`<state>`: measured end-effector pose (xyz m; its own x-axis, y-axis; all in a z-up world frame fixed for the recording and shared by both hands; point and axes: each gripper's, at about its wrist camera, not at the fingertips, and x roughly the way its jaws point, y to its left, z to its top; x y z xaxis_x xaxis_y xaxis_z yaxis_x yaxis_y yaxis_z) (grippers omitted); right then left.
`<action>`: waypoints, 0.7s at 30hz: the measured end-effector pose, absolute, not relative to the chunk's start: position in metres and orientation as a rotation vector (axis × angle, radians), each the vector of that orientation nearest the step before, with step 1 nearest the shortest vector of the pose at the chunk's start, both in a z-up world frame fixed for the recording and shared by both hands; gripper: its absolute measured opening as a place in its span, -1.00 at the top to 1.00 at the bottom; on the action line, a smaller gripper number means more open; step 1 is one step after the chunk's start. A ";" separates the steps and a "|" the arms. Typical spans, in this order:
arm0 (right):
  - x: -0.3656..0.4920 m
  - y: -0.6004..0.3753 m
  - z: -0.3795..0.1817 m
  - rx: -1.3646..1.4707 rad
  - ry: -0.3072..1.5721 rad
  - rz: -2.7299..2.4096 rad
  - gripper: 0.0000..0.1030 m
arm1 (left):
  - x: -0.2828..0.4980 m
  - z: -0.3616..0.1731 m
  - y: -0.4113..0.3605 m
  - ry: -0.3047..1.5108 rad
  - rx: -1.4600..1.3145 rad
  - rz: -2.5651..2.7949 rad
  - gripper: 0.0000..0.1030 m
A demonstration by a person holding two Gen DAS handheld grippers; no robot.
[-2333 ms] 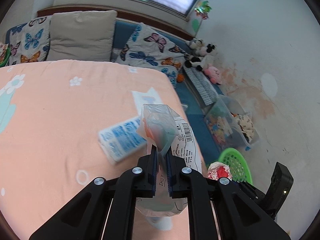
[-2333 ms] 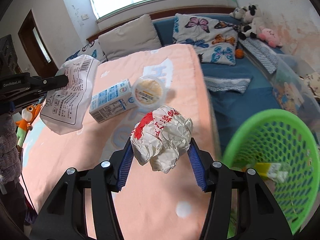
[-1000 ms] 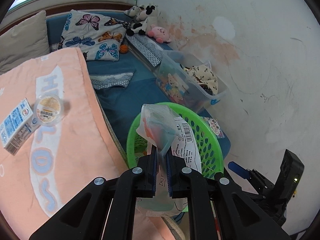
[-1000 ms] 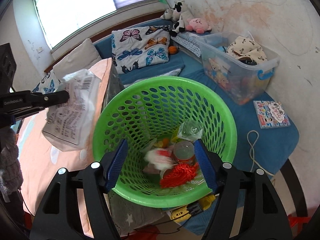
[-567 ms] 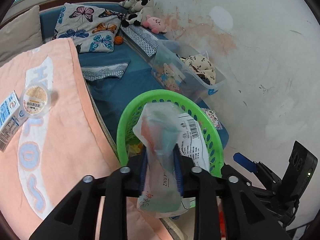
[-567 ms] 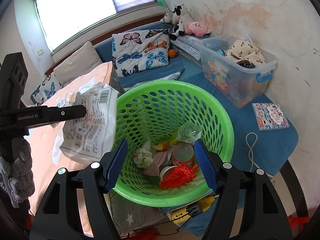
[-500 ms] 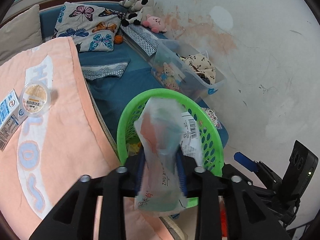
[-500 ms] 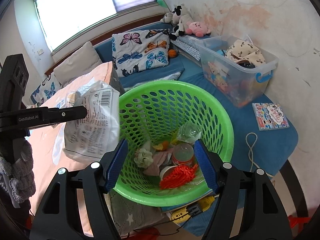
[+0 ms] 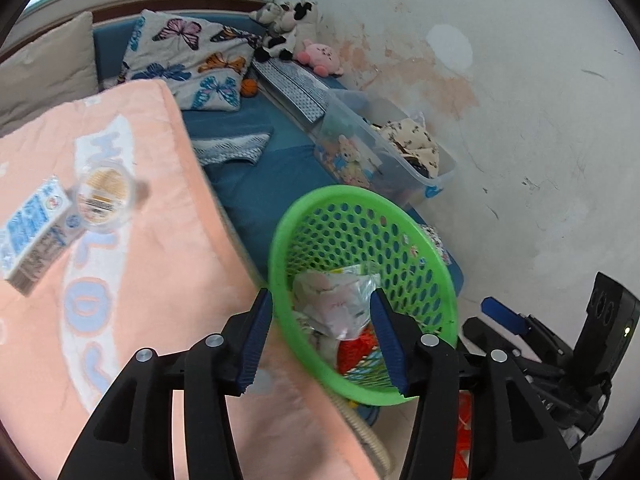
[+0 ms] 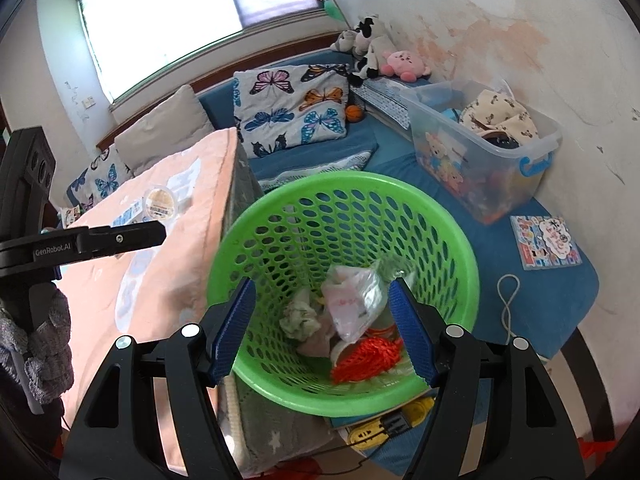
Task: Collect trash
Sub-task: 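Move both tools back over the bed toward the milk carton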
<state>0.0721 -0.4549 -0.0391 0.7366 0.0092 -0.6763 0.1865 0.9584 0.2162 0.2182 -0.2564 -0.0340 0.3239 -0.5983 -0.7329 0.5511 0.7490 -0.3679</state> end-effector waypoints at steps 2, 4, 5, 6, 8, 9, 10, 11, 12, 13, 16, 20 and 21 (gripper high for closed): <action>0.076 -0.449 -0.037 0.272 0.731 -0.091 -0.50 | 0.219 -0.032 -0.245 0.970 -0.043 -0.732 0.04; 0.081 -0.442 -0.034 0.261 0.728 -0.074 -0.52 | 0.223 -0.029 -0.229 0.950 -0.032 -0.700 0.01; 0.085 -0.437 -0.033 0.256 0.729 -0.063 -0.52 | 0.225 -0.027 -0.221 0.938 -0.028 -0.679 -0.02; 0.089 -0.433 -0.033 0.252 0.730 -0.053 -0.52 | 0.226 -0.025 -0.214 0.928 -0.026 -0.664 -0.05; 0.096 -0.423 -0.031 0.240 0.730 -0.032 -0.52 | 0.229 -0.023 -0.195 0.902 -0.009 -0.623 -0.08; 0.098 -0.420 -0.030 0.234 0.730 -0.026 -0.52 | 0.231 -0.021 -0.188 0.893 -0.001 -0.607 -0.12; 0.102 -0.414 -0.029 0.226 0.730 -0.012 -0.52 | 0.234 -0.020 -0.180 0.882 0.012 -0.584 -0.20; 0.106 -0.409 -0.028 0.222 0.731 0.000 -0.52 | 0.238 -0.019 -0.169 0.868 0.027 -0.554 -0.22; 0.110 -0.405 -0.027 0.218 0.733 0.008 -0.53 | 0.241 -0.018 -0.160 0.860 0.035 -0.533 -0.24; 0.114 -0.400 -0.027 0.212 0.734 0.017 -0.54 | 0.244 -0.018 -0.152 0.855 0.040 -0.515 -0.29; 0.128 -0.386 -0.026 0.198 0.743 0.049 -0.54 | 0.259 -0.017 -0.129 0.839 0.059 -0.463 -0.40; 0.146 -0.367 -0.023 0.174 0.749 0.085 -0.54 | 0.277 -0.020 -0.107 0.837 0.114 -0.431 -0.57; 0.150 -0.362 -0.021 0.166 0.750 0.094 -0.54 | 0.281 -0.022 -0.106 0.844 0.131 -0.435 -0.63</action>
<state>0.1505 -0.3617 -0.0210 0.7280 0.1440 -0.6703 -0.0252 0.9827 0.1837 0.2805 -0.1057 -0.0220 0.5826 -0.3206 -0.7468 0.4226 0.9044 -0.0585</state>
